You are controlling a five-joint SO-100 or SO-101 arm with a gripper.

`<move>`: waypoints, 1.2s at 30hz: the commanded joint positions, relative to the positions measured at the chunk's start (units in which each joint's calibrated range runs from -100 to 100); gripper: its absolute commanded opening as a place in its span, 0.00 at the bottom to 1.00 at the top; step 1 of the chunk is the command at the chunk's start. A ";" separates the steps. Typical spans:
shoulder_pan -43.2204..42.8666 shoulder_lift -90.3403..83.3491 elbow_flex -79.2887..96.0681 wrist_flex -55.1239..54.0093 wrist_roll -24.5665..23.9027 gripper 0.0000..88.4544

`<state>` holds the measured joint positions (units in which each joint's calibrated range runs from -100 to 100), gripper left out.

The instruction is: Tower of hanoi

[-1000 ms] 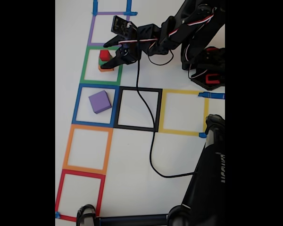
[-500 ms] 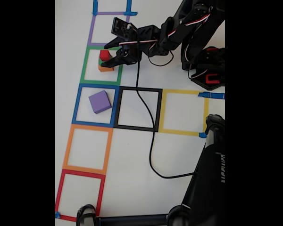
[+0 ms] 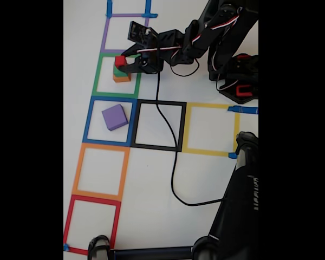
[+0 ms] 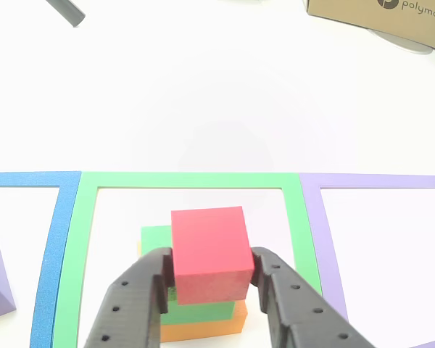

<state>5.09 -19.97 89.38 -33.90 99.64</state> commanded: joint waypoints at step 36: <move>-9.69 -38.61 -52.65 94.95 0.36 0.01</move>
<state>-1.11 -56.69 53.08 46.96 100.00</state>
